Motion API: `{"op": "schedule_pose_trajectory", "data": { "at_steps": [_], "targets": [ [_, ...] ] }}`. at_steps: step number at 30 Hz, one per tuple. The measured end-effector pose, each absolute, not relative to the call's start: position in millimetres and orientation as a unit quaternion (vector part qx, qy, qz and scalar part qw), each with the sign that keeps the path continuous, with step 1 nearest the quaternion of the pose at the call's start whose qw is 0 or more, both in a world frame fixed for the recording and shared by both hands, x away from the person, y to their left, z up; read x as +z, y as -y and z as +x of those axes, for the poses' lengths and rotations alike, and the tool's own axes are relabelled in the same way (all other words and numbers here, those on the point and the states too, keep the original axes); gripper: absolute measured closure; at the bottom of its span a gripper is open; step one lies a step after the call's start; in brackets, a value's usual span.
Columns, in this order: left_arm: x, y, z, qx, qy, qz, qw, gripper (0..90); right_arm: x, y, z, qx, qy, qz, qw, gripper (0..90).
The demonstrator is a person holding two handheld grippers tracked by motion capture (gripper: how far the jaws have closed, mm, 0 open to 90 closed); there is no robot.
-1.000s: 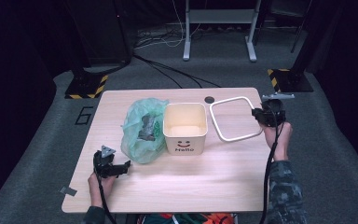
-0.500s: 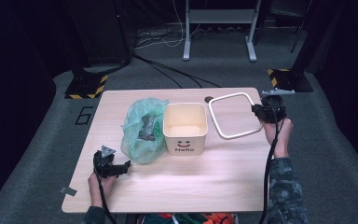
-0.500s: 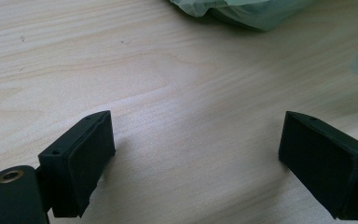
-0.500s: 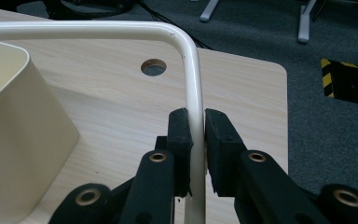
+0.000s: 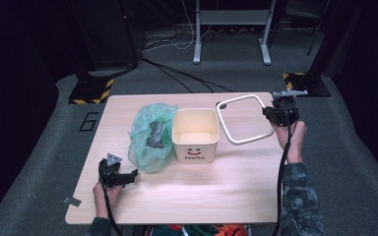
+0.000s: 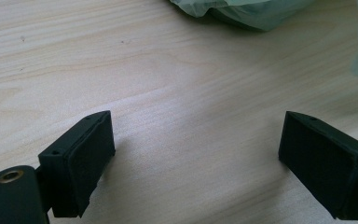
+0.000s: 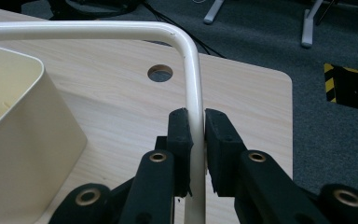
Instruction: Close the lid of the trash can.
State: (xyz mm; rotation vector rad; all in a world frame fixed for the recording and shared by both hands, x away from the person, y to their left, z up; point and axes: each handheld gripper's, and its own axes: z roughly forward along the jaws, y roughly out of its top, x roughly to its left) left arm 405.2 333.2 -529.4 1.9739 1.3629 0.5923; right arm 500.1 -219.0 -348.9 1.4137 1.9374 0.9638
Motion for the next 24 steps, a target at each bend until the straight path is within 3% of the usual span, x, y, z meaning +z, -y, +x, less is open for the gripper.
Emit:
{"op": "schedule_pose_trajectory", "data": {
  "at_steps": [24],
  "targets": [
    [-529, -333, 405, 0.226, -0.521, 0.754, 0.329, 10.1, -341, 191, 512, 0.351, -0.741, 0.508, 0.264, 80.7]
  ]
}}
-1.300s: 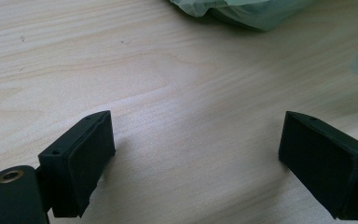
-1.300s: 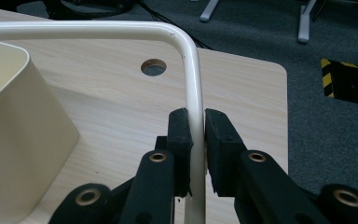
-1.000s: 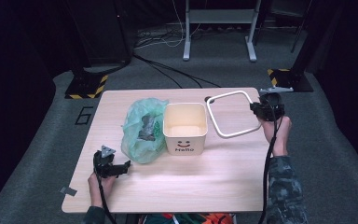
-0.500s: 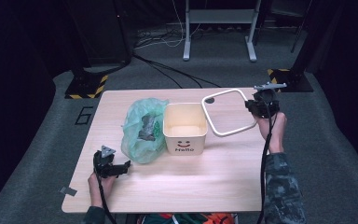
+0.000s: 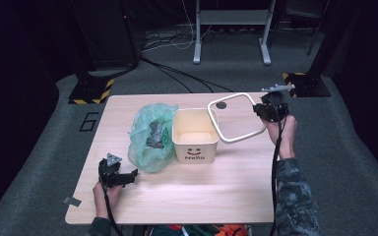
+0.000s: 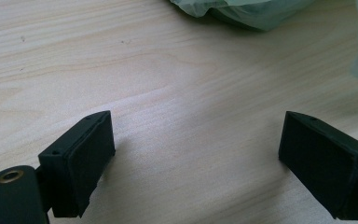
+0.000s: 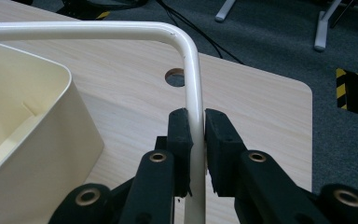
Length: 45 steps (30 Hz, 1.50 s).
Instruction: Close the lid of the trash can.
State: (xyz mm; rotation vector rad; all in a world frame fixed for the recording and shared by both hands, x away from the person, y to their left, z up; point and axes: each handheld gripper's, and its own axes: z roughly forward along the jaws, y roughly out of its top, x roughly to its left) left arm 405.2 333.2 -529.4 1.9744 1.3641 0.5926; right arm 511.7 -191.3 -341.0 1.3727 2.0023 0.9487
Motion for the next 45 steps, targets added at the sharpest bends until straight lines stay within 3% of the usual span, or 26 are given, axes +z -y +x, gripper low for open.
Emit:
{"op": "schedule_pose_trajectory", "data": {
  "at_steps": [25, 45],
  "targets": [
    [-529, -333, 405, 0.226, -0.521, 0.754, 0.329, 10.1, -339, 172, 519, 0.349, -0.752, 0.498, 0.256, 80.7],
    [-529, -333, 405, 0.227, -0.521, 0.754, 0.329, 10.3, -347, 149, 532, 0.337, -0.762, 0.508, 0.220, 80.6]
  ]
}}
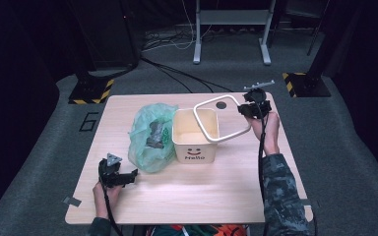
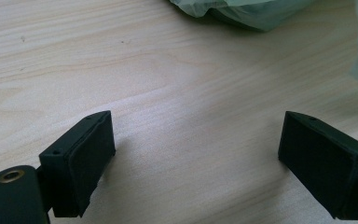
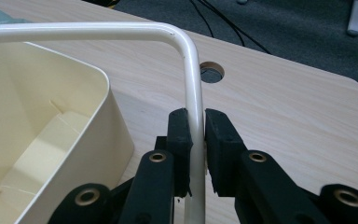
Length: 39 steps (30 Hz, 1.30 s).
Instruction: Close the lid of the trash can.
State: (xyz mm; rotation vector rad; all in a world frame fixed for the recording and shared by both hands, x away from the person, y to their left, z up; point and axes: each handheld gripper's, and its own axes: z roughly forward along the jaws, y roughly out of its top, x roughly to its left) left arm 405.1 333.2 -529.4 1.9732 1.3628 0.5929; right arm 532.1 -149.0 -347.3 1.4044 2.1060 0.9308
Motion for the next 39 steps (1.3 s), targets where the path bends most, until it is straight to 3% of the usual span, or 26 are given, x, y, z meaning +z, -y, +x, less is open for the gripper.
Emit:
{"op": "schedule_pose_trajectory", "data": {
  "at_steps": [39],
  "targets": [
    [-529, -333, 405, 0.228, -0.521, 0.754, 0.329, 10.3, -370, 90, 556, 0.331, -0.784, 0.504, 0.149, 78.3]
  ]
}}
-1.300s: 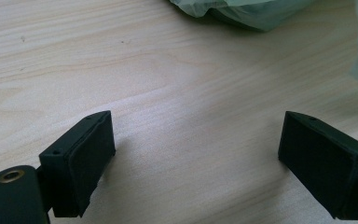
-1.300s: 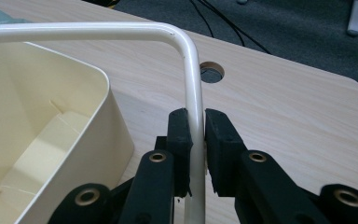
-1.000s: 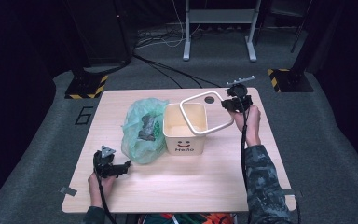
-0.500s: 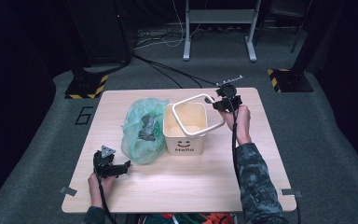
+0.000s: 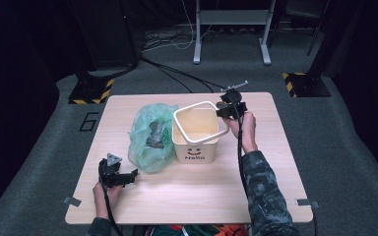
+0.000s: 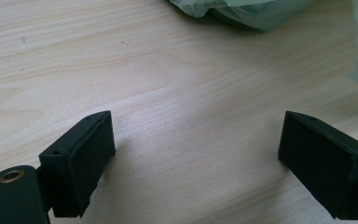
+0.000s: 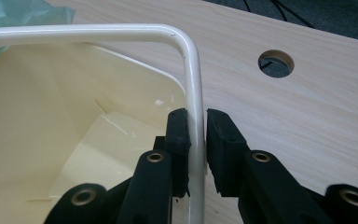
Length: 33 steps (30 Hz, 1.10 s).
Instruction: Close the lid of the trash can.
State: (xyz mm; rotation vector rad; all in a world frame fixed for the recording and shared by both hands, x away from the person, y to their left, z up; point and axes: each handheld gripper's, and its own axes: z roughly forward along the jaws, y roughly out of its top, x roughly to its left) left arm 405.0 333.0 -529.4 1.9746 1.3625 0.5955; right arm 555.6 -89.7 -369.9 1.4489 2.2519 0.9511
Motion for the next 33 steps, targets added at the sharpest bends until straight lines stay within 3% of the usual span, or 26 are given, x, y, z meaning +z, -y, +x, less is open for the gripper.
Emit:
{"op": "schedule_pose_trajectory", "data": {
  "at_steps": [17, 33],
  "targets": [
    [-529, -333, 405, 0.229, -0.519, 0.755, 0.328, 10.3, -369, 85, 535, 0.319, -0.800, 0.492, 0.127, 66.9],
    [-529, -333, 405, 0.229, -0.519, 0.755, 0.328, 10.3, -369, 88, 503, 0.304, -0.816, 0.475, 0.126, 62.9]
  ]
}}
